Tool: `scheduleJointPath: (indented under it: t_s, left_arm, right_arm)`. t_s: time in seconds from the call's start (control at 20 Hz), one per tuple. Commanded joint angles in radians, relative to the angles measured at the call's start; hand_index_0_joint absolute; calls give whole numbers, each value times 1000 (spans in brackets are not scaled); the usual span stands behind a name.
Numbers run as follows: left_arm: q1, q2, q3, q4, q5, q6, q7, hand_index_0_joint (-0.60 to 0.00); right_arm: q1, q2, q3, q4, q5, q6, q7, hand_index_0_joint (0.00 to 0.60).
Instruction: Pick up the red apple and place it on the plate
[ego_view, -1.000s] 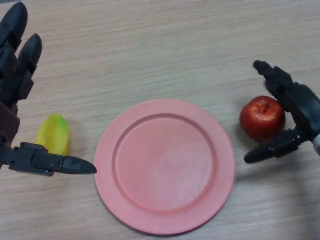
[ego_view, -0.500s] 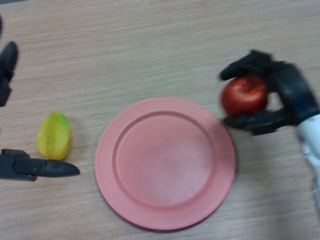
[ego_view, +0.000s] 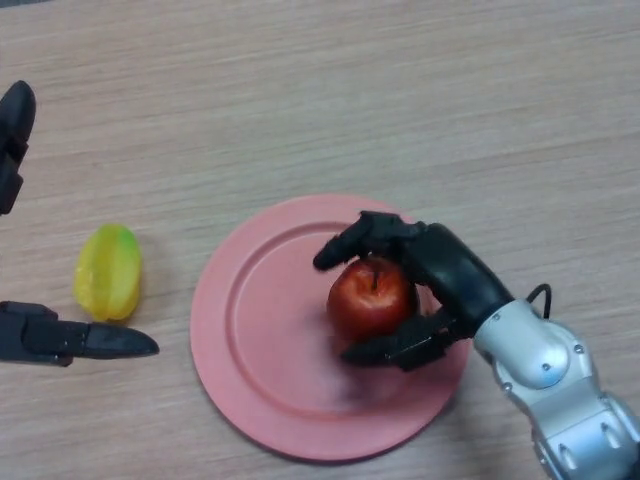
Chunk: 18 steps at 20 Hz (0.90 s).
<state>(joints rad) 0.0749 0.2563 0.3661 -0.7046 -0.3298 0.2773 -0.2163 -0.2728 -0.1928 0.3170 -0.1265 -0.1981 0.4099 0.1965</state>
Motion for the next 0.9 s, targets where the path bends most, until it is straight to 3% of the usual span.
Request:
scheduleJointPath:
  t_s: [0.05, 0.25, 0.35, 0.45, 0.6, 0.7, 0.9]
  left_arm:
    - [-15, 32, 54, -86, 6, -98, -19, 0]
    - [-52, 43, 43, -97, 1, -55, -20, 0]
    - [-66, 56, 45, -92, -1, -45, -20, 0]
    - [-88, 71, 65, -69, -20, -48, -16, 0]
    - [-83, 63, 33, -17, 12, -108, -5, 0]
    - [-83, 60, 21, 5, 19, -123, -3, 0]
    - [-107, 71, -5, 39, 54, -136, 16, 0]
  right_arm:
    - [-23, 3, -11, -140, 119, 63, -7, 0]
    - [-52, 3, -115, -271, 218, 140, -8, 0]
    - [-41, 3, -227, -346, 282, 152, -24, 0]
    - [1, -23, -344, -408, 345, 104, 9, 0]
    - [82, -102, -483, -480, 485, 26, 17, 0]
    - [118, -126, -510, -509, 499, -23, 26, 0]
    - [143, -132, -529, -525, 484, -100, 47, 0]
